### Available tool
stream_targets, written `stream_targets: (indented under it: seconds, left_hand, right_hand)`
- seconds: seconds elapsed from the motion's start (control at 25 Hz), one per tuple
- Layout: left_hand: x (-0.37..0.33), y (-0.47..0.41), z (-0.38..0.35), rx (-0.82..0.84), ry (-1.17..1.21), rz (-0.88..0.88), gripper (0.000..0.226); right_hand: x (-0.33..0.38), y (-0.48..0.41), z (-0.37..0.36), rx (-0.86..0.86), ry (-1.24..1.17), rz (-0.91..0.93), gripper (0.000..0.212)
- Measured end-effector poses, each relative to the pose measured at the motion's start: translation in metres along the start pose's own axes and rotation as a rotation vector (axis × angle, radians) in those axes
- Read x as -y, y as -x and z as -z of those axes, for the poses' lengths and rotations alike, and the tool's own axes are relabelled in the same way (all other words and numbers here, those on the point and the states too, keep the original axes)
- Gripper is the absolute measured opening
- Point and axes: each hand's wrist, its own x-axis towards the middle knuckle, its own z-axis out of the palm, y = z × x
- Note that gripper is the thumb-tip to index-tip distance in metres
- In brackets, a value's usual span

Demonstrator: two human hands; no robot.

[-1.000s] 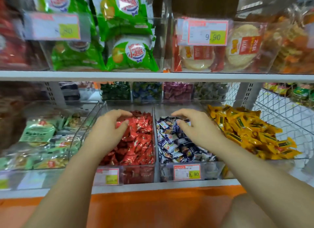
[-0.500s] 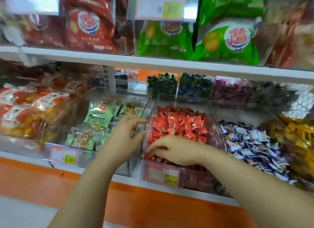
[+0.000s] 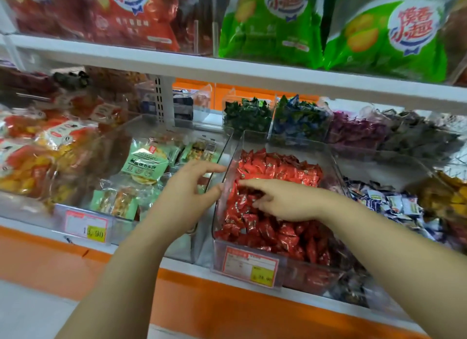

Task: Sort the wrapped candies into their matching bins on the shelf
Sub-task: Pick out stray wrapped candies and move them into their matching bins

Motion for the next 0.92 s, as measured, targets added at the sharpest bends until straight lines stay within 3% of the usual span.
stream_targets:
  seconds: [0.28, 0.4, 0.52, 0.64, 0.76, 0.92]
  left_hand:
    - [-0.004, 0.002, -0.001, -0.004, -0.008, 0.015, 0.03]
    - [-0.004, 0.003, -0.001, 0.001, -0.009, 0.01, 0.03]
    - [-0.003, 0.002, -0.002, 0.002, -0.009, 0.015, 0.03]
    - [-0.003, 0.001, -0.003, 0.0, -0.002, 0.015, 0.029]
    - [-0.002, 0.002, -0.002, 0.005, 0.034, 0.019, 0.028]
    - [0.002, 0.0, -0.001, 0.011, 0.03, 0.012, 0.026]
  right_hand:
    - [-0.038, 0.02, 0.018, -0.048, -0.092, -0.133, 0.055]
    - [-0.035, 0.027, 0.025, -0.069, -0.126, -0.083, 0.044]
    - [-0.013, 0.03, 0.018, -0.195, 0.106, 0.063, 0.032]
    - [0.003, 0.014, -0.012, -0.135, 0.404, 0.251, 0.047]
    - [-0.002, -0.01, -0.023, 0.023, 0.565, 0.138, 0.063]
    - [-0.028, -0.019, -0.009, -0.002, 0.63, 0.005, 0.065]
